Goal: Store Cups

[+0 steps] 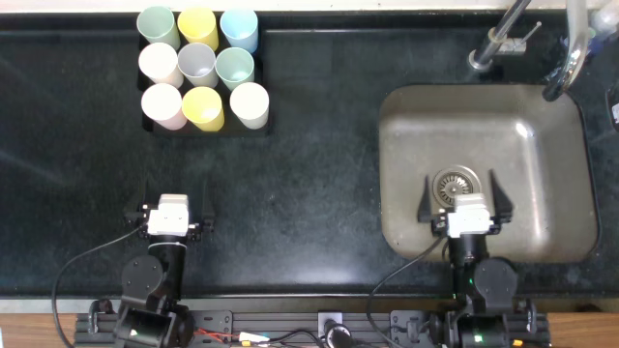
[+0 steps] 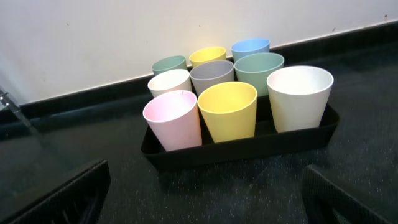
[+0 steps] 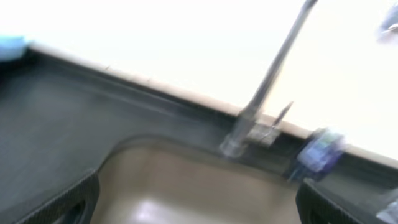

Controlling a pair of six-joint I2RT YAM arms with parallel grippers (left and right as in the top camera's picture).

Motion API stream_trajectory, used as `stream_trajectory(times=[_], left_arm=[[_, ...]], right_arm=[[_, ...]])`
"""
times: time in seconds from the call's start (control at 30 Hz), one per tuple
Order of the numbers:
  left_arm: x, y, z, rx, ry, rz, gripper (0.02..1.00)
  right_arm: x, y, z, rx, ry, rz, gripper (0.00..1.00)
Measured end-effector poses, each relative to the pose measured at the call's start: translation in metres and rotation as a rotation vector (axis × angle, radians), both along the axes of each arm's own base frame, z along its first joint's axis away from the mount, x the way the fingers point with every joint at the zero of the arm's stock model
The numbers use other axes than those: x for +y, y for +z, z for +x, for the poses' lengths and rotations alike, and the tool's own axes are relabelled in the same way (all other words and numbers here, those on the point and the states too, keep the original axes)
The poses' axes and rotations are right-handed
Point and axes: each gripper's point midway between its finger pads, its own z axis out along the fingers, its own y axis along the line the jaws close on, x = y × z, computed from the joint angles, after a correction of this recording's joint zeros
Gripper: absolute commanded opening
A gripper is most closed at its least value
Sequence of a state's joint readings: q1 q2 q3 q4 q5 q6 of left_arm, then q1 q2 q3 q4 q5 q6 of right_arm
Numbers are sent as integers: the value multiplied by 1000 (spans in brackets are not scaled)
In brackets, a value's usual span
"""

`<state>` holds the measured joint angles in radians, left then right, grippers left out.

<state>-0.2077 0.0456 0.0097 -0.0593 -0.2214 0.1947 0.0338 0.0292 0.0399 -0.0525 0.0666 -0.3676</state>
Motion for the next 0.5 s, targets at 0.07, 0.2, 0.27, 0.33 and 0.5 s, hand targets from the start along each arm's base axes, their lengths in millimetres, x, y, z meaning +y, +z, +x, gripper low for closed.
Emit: stream_trajectory(times=[0.07,0.2,0.27,0.33,0.5], left_arm=[[0,0,0,0,0,0,1000],[0,0,0,0,0,0,1000],[0,0,0,0,0,0,1000],[0,0,0,0,0,0,998],[0,0,0,0,0,0,1000]], right_arm=[[-8,-5,0,2,-33,0,998],[-9,-14,0,33,-36,0,998],[-9,-14,0,33,-36,-1,998],[-9,-14,0,33,-37,0,998],[-9,-14,0,33,-37,0,998]])
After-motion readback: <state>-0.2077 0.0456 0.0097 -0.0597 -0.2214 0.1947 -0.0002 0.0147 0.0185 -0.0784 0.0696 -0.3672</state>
